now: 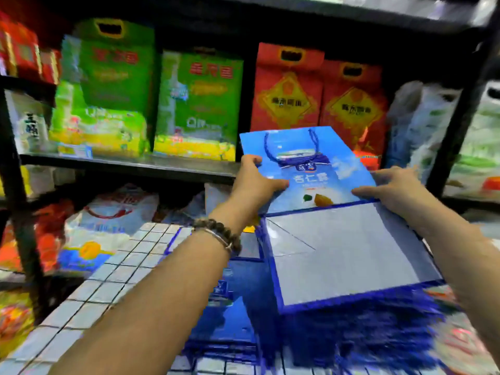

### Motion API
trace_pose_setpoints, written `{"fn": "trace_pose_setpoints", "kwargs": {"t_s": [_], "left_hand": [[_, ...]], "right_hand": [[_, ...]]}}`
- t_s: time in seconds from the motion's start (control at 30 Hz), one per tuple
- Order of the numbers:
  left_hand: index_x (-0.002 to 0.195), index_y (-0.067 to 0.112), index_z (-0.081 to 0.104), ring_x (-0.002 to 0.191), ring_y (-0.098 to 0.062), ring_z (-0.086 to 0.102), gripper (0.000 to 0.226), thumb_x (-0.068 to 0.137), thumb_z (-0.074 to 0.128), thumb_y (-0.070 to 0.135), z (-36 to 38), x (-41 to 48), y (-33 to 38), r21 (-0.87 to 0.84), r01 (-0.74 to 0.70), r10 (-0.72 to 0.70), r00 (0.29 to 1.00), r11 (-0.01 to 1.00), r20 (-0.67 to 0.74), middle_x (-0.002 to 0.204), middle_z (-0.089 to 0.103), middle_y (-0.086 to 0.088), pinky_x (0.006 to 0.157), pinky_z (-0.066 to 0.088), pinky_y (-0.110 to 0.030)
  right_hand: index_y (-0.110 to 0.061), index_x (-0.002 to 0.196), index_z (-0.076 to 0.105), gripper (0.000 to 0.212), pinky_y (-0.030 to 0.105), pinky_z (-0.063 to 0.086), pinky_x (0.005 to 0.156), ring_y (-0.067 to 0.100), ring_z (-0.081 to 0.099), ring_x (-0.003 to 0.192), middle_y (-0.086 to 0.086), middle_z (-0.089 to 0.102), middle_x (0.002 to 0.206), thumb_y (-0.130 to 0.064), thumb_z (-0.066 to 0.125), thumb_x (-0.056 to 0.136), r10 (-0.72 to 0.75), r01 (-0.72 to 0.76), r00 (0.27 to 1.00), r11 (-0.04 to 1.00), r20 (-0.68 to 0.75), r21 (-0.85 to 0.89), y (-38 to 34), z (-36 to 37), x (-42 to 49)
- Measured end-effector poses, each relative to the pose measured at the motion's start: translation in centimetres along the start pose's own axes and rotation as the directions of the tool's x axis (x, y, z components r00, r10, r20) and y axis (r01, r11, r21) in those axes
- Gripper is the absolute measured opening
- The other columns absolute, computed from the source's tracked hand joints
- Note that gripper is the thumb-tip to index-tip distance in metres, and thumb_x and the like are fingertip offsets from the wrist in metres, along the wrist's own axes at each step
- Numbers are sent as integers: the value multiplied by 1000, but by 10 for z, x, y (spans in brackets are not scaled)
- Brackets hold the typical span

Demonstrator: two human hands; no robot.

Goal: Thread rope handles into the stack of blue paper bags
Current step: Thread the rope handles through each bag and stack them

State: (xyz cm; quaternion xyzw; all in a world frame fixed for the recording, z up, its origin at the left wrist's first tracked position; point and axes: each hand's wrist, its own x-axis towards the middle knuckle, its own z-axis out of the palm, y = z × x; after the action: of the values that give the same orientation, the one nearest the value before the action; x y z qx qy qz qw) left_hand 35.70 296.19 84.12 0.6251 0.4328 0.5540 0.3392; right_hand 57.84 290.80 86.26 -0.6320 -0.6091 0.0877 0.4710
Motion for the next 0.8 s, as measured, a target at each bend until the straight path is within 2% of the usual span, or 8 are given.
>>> {"fn": "trace_pose_setpoints", "kwargs": {"t_s": [0.1, 0.17, 0.27, 0.33, 0.43, 0.6, 0.7, 0.8], "left_hand": [[131, 2, 36, 76, -15, 47, 67, 74, 72, -2, 36, 10, -29, 3, 142, -141, 982, 990, 123, 95, 44, 0, 53, 39, -11], [132, -1, 35, 72, -13, 47, 67, 75, 71, -4, 50, 7, -51, 36, 208, -211, 958, 977, 193, 90, 46, 0, 47, 39, -8], [132, 3, 39, 104, -21, 52, 69, 74, 75, 7, 61, 2, -83, 162, 230, -261, 944, 959, 202, 121, 51, -8, 72, 42, -13], [131, 9, 42, 116, -23, 50, 69, 73, 77, 20, 63, -2, -101, 329, 201, -276, 940, 923, 201, 133, 49, -8, 92, 40, -25], [131, 15, 45, 118, -24, 48, 63, 77, 72, 34, 64, -12, -113, 531, 143, -309, 920, 836, 239, 134, 47, -7, 98, 41, -32], [132, 21, 44, 123, -28, 39, 38, 95, 42, 28, 61, -23, -75, 785, -150, -108, 958, 601, 265, 138, 38, -8, 100, 37, -38], [134, 24, 43, 127, -31, 35, 45, 95, 30, 41, 71, -46, -56, 747, -270, -221, 846, 607, 485, 141, 40, -10, 104, 33, -44], [147, 30, 12, 143, -31, 0, 64, 91, 21, 60, 76, -69, -66, 750, -304, -366, 727, 587, 581, 157, 1, -9, 114, 5, -49]], "right_hand": [[-2, 89, 72, 24, 28, 48, 66, 19, 58, 66, 11, 68, 77, -16, 77, 70, 180, -176, 984, 976, 21, -125, 56, 12, 27], [-2, 83, 71, 27, 31, 43, 63, 26, 61, 72, 15, 69, 80, -25, 78, 70, 287, -268, 957, 929, 40, -257, 85, 23, 32], [1, 79, 67, 33, 33, 35, 56, 29, 58, 75, 19, 65, 82, -31, 75, 74, 331, -272, 941, 862, 69, -427, 106, 38, 26], [2, 92, 66, 40, 34, 40, 63, 31, 61, 86, 21, 66, 95, -35, 72, 76, 341, -257, 936, 831, 87, -494, 120, 49, 19], [-8, 115, 56, 49, 31, 42, 74, 28, 57, 101, 13, 60, 117, -42, 65, 80, 342, -173, 928, 743, 145, -647, 131, 62, 9], [-19, 126, 51, 43, 34, 41, 87, 27, 48, 116, 8, 48, 130, -38, 54, 87, 74, 79, 982, 682, 176, -727, 104, 55, 8], [-17, 130, 48, 45, 36, 37, 99, 24, 43, 125, 7, 47, 137, -42, 44, 93, 59, 222, 923, 726, 381, -651, 94, 64, -1], [-26, 144, 26, 54, 44, 19, 112, 21, 16, 142, 3, 22, 154, -50, 28, 95, 224, 233, 821, 707, 524, -667, 107, 78, -14]]}}
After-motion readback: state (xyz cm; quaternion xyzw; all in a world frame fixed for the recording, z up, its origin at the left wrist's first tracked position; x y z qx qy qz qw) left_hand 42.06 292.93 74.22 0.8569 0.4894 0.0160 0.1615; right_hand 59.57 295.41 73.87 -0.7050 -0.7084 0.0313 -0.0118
